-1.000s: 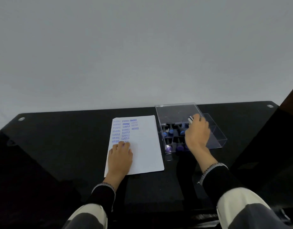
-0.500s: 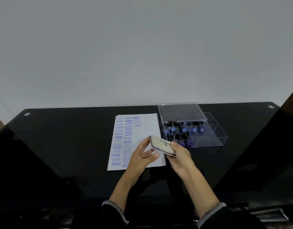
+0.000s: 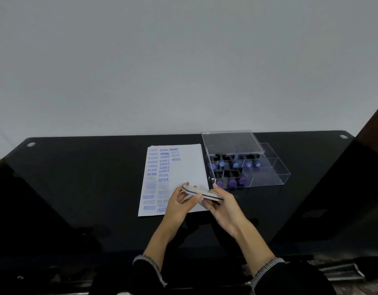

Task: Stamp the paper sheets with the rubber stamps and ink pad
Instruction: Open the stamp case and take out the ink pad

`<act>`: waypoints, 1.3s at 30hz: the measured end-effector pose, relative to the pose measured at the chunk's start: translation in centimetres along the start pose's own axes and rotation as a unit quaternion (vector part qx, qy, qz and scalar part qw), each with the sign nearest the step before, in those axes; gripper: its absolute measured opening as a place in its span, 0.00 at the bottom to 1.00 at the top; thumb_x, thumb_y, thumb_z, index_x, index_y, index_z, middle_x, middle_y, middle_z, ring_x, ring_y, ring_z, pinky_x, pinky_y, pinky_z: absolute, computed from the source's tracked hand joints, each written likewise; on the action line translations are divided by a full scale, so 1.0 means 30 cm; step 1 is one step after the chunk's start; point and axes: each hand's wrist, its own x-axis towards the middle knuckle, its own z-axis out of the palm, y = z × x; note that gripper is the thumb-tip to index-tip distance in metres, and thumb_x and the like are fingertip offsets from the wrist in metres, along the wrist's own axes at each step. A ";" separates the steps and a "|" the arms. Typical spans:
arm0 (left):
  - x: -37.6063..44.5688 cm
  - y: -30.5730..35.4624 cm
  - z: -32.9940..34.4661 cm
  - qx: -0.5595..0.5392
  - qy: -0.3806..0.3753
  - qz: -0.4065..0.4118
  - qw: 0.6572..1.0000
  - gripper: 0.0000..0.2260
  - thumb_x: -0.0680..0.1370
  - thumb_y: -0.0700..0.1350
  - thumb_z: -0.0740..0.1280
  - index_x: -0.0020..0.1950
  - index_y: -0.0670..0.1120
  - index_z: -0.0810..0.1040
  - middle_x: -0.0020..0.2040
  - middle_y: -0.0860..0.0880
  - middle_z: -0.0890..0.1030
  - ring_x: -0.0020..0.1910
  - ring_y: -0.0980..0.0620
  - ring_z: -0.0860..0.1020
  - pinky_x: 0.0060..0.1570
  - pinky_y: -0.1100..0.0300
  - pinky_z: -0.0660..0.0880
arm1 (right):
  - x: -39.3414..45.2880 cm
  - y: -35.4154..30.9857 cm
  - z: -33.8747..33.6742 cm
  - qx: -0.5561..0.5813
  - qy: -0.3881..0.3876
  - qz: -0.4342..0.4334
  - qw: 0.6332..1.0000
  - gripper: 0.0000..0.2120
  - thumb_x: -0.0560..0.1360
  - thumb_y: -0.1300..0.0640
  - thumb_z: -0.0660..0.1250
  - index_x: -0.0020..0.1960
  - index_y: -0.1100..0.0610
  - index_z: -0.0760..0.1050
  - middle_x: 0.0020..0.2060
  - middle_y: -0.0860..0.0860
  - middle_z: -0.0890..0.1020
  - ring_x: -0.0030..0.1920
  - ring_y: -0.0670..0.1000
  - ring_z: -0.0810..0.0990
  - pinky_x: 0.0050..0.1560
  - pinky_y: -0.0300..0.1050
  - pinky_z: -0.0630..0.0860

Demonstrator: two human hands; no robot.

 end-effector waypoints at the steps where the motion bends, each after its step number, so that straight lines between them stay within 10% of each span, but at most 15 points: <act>1: 0.001 0.000 0.003 -0.012 0.007 -0.002 1.000 0.29 0.67 0.53 0.75 0.66 0.51 0.72 0.60 0.53 0.82 0.60 0.56 0.79 0.65 0.53 0.73 | -0.001 0.003 -0.007 -0.004 -0.001 -0.009 1.000 0.12 0.80 0.57 0.61 0.51 0.66 0.78 0.49 0.60 0.83 0.51 0.56 0.81 0.64 0.53 0.73; 8: -0.002 -0.007 0.009 -0.006 0.008 0.009 1.000 0.28 0.68 0.57 0.77 0.65 0.50 0.75 0.59 0.51 0.82 0.62 0.53 0.78 0.65 0.50 0.74 | 0.000 0.025 -0.046 -0.091 -0.002 -0.063 0.994 0.22 0.76 0.52 0.66 0.62 0.67 0.74 0.57 0.63 0.81 0.59 0.61 0.80 0.63 0.54 0.75; 22: 0.002 0.005 -0.044 -0.089 -0.122 0.025 0.988 0.26 0.74 0.33 0.66 0.72 0.43 0.68 0.65 0.41 0.78 0.65 0.44 0.76 0.59 0.60 0.74 | 0.140 0.052 -0.015 -0.253 0.224 -0.126 0.933 0.20 0.79 0.46 0.62 0.43 0.62 0.80 0.42 0.62 0.83 0.45 0.55 0.81 0.54 0.57 0.77; 31: 0.044 0.017 -0.082 -0.147 -0.060 -0.035 0.987 0.36 0.72 0.36 0.73 0.76 0.46 0.61 0.71 0.47 0.73 0.68 0.52 0.73 0.66 0.57 0.72 | 0.118 -0.002 -0.040 -0.313 0.265 -0.271 0.871 0.14 0.81 0.55 0.60 0.41 0.60 0.78 0.35 0.50 0.80 0.36 0.43 0.76 0.32 0.27 0.70; 35: 0.067 0.047 -0.058 0.048 0.093 0.053 0.993 0.15 0.80 0.42 0.67 0.66 0.52 0.74 0.62 0.58 0.78 0.62 0.60 0.75 0.61 0.66 0.72 | 0.085 -0.043 -0.135 -0.355 0.270 -0.256 0.858 0.18 0.80 0.52 0.62 0.38 0.63 0.77 0.32 0.52 0.79 0.33 0.47 0.74 0.34 0.38 0.71; 39: 0.049 0.003 -0.029 0.280 0.055 0.153 0.946 0.11 0.83 0.41 0.60 0.60 0.53 0.76 0.59 0.60 0.77 0.62 0.67 0.72 0.65 0.67 0.68 | 0.007 -0.075 -0.230 -0.400 0.275 -0.247 0.839 0.09 0.79 0.54 0.63 0.45 0.56 0.79 0.37 0.47 0.80 0.41 0.46 0.78 0.39 0.36 0.69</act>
